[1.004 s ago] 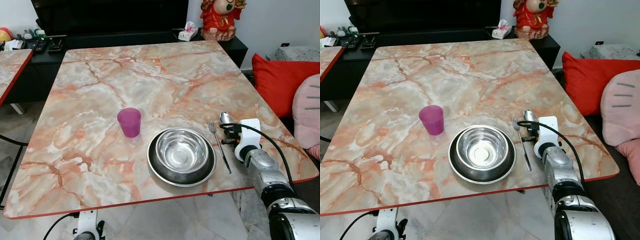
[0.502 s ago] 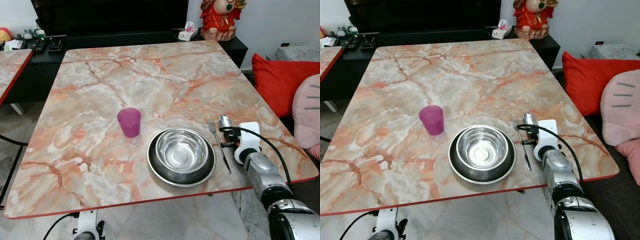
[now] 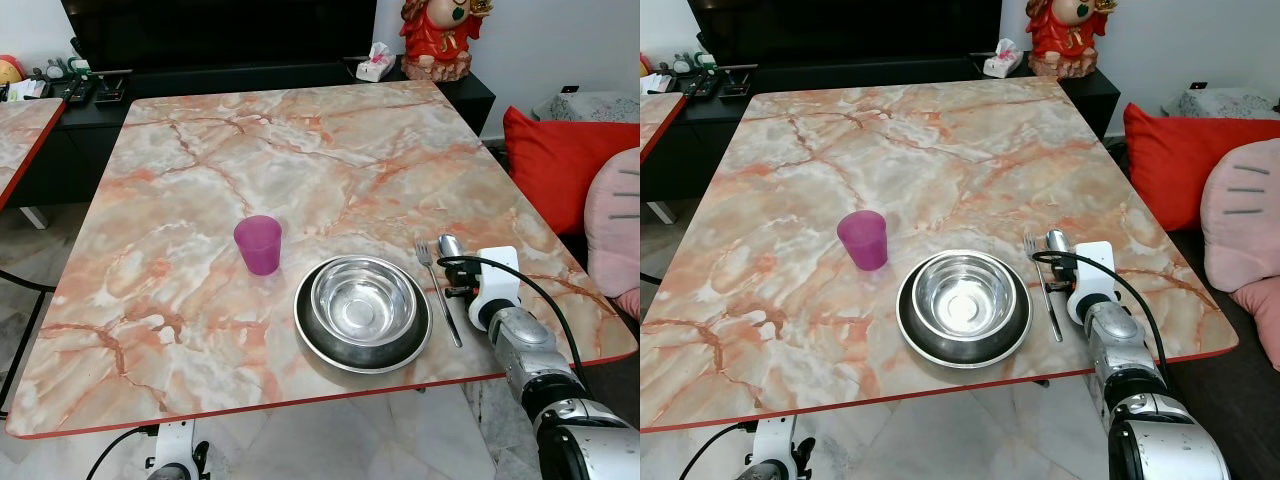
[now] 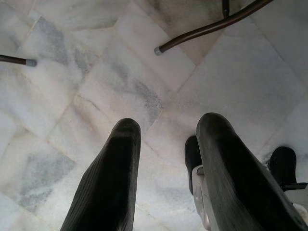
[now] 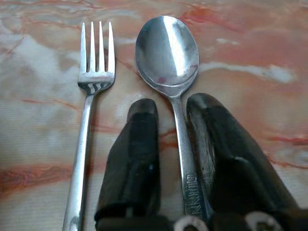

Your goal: Setting the table

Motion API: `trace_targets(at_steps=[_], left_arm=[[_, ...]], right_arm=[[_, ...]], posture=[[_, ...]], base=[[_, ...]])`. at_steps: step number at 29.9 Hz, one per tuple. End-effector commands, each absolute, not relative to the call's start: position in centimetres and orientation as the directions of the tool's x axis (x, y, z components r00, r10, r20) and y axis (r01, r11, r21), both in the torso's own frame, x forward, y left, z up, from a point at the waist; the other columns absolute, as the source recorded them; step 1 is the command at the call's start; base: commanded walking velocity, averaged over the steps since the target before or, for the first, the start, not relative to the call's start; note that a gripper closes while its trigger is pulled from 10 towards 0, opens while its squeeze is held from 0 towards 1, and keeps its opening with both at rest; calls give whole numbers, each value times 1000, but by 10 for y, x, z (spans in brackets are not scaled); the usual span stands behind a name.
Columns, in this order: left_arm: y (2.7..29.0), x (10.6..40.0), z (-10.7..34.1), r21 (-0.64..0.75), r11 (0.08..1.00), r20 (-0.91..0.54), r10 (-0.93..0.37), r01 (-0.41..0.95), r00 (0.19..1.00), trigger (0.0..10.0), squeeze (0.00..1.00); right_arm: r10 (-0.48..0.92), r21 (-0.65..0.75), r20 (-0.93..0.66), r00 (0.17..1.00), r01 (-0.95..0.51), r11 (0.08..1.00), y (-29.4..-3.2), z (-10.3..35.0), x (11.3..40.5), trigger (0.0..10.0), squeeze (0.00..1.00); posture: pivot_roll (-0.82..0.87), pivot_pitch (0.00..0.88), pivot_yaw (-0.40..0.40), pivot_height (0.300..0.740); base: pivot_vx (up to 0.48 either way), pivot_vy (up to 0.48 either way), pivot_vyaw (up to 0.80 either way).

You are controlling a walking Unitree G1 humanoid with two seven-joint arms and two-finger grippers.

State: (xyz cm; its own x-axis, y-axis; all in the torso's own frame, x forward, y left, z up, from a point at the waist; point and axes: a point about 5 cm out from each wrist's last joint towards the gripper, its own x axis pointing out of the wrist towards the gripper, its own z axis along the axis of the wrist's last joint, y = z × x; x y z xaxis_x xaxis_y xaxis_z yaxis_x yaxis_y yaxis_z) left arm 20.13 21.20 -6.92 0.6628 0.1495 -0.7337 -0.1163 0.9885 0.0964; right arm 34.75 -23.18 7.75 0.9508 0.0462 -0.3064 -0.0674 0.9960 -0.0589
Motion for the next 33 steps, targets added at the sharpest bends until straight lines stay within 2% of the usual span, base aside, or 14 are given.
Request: trace_targets(at_steps=[1,6,7,8,9,25,28,33], left_arm=[[215,195,-72,102,987,-755,156,-121,637,10000,0],[216,195,-72,104,987,-754,157,-120,638,10000,0],[216,195,-72,104,987,-754,157,-120,638,10000,0],[216,195,-72,104,987,-754,157,-120,638,10000,0],[216,195,-72,104,987,-754,157,-120,638,10000,0],[216,196,-72,101,987,-751,156,-122,641,10000,0],[216,196,-72,102,987,-750,157,-123,642,10000,0],[217,195,-72,101,987,-747,161,-128,645,10000,0]], right_arm=[[44,-62,-318,947,-67,996,-232,76,347,10000,627],[38,-61,-317,948,-60,996,-232,76,347,10000,604],[36,-62,-315,948,-58,996,-233,77,347,10000,486],[34,-64,-310,950,-57,996,-233,77,348,10000,110],[31,-65,-300,953,-53,996,-233,79,348,10000,0],[12,-54,-187,982,-22,998,-237,97,355,10000,0],[-25,-53,-120,993,19,998,-240,104,355,10000,0],[-155,37,66,986,152,988,-249,117,347,10000,0]], posture=[[-16,83,6,740],[-16,82,7,740],[-16,82,7,740],[-16,82,7,740],[-16,82,7,740],[-18,78,8,740],[-17,76,6,740],[-14,65,2,740]], base=[[0,0,0],[0,0,0],[0,0,0],[0,0,0],[0,0,0],[0,0,0],[0,0,0],[0,0,0]])
